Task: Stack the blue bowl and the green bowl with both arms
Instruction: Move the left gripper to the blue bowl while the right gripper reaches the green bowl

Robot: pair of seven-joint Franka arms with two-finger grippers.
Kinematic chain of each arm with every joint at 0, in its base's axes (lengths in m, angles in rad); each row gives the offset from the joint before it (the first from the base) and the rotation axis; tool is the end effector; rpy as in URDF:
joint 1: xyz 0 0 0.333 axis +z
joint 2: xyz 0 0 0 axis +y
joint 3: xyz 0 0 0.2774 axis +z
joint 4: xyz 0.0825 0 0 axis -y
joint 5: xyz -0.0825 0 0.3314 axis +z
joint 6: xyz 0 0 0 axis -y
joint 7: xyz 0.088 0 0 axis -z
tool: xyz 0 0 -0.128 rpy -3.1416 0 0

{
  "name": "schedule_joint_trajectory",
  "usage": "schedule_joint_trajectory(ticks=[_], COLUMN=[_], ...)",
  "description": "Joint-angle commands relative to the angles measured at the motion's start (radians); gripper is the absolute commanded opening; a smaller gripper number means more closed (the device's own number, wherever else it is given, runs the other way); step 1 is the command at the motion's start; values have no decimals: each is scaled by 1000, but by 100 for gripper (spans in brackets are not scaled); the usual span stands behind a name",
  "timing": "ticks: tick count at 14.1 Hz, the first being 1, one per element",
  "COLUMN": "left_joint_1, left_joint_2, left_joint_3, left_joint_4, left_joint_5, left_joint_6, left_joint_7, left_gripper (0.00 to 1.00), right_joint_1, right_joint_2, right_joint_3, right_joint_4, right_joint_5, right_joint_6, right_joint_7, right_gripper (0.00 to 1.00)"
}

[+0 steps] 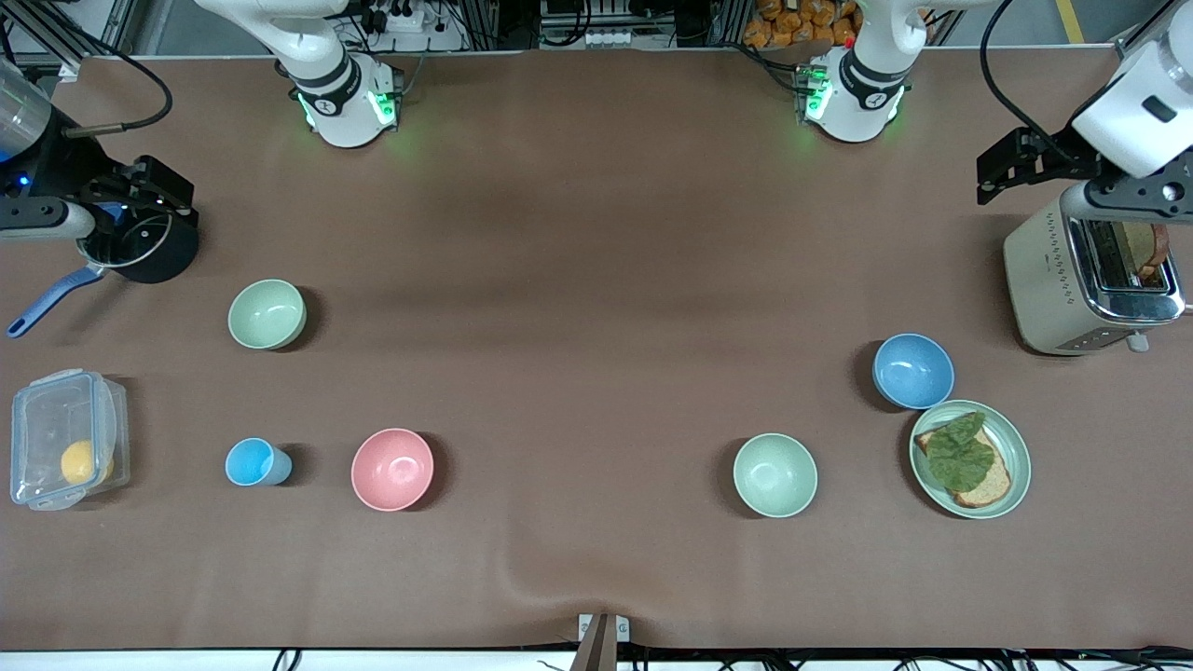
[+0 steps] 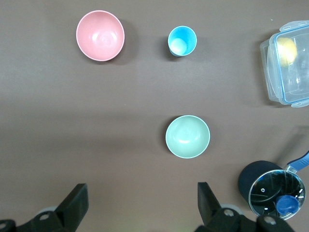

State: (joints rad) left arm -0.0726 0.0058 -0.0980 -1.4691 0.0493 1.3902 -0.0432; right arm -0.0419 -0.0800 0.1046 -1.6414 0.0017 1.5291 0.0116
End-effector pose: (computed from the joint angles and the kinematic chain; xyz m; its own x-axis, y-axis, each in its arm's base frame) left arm 0.4771 -0.0750 0.5890 0.9896 -0.1178 -0.0822 -0.1223 -0.9911 -0.0521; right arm 0.4735 0.0318 0.5707 0.9982 0.0505 -0.0326 0.0508 -0.9987 0.0070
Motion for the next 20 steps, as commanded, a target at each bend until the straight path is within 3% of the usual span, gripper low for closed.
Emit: schedule_joint_trajectory(ticks=[1, 5, 7, 13, 16, 20], left_joint_1=[-10, 10, 14, 46, 88, 106], left_joint_2=[14, 110, 207, 350, 368, 445], left_joint_3=[-2, 3, 9, 9, 8, 9], left_joint_4=[13, 7, 1, -23, -83, -108], left_joint_5=[64, 47, 50, 44, 40, 44], left_joint_6=[16, 47, 104, 191, 274, 355], left_joint_7=[3, 12, 11, 6, 6, 3], left_gripper=[100, 100, 100, 100, 100, 100], right_joint_1=[-23, -58, -61, -61, -58, -64], right_joint_2=[-3, -6, -9, -47, -49, -32], right_joint_3=[1, -14, -63, -121, -177, -194], right_joint_4=[-18, -101, -179, -432, -590, -687], right_joint_5=[3, 33, 35, 38, 38, 37], right_joint_6=[-7, 2, 57, 281, 484, 633], right_joint_7=[-16, -18, -72, -191, -260, -304], right_gripper=[100, 100, 100, 100, 100, 100])
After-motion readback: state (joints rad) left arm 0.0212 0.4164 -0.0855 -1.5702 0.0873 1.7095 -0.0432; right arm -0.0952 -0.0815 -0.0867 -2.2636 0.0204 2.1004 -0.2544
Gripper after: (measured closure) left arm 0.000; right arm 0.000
